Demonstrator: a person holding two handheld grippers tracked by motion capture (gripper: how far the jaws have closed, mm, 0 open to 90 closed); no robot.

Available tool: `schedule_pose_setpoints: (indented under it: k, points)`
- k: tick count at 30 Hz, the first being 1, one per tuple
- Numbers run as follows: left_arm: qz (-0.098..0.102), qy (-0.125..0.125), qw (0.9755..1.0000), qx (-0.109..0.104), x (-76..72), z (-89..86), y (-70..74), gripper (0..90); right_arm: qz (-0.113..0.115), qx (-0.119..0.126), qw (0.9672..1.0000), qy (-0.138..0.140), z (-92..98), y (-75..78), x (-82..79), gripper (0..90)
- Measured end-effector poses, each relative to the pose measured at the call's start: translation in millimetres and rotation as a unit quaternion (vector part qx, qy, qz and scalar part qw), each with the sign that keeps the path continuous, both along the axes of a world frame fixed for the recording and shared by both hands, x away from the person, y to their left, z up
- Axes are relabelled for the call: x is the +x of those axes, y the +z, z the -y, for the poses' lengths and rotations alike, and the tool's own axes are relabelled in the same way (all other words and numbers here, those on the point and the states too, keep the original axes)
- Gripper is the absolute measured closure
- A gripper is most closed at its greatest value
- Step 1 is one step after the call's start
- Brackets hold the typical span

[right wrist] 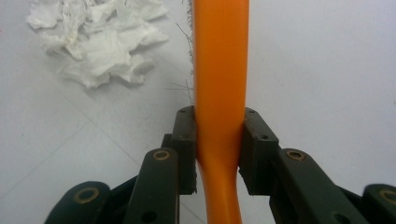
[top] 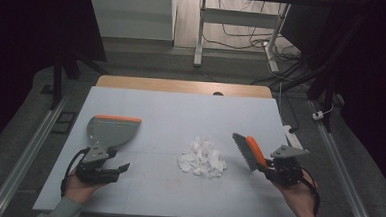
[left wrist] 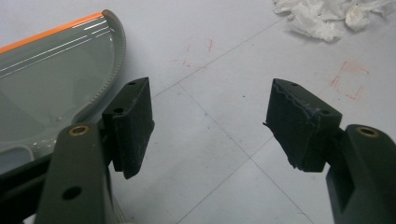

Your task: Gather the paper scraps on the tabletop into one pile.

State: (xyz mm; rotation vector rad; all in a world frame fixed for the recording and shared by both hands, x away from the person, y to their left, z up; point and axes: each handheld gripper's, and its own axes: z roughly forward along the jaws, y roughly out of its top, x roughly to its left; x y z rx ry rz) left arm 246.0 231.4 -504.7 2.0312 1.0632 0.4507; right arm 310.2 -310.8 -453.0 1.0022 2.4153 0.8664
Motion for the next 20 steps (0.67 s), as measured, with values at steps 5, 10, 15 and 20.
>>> schedule_pose_setpoints:
  k: [5,10,15,20]
  points:
    - [0.002,0.002,1.0000,0.000,0.2,-0.5,0.7,32.5,0.001,0.007,1.0000,-0.004,4.4,0.4,-1.4,70.4]
    - [0.002,0.004,1.0000,-0.001,0.5,-1.7,0.4,32.5,-0.001,0.008,1.0000,-0.003,3.9,-0.5,-0.8,70.5]
    - [0.004,0.005,1.0000,-0.002,0.5,-2.5,0.7,32.5,-0.001,0.005,1.0000,0.001,3.2,-1.3,-0.8,70.4]
    - [0.004,0.006,1.0000,0.000,0.4,-2.0,1.1,32.4,-0.002,0.006,1.0000,0.004,1.7,-1.3,-1.3,70.5]
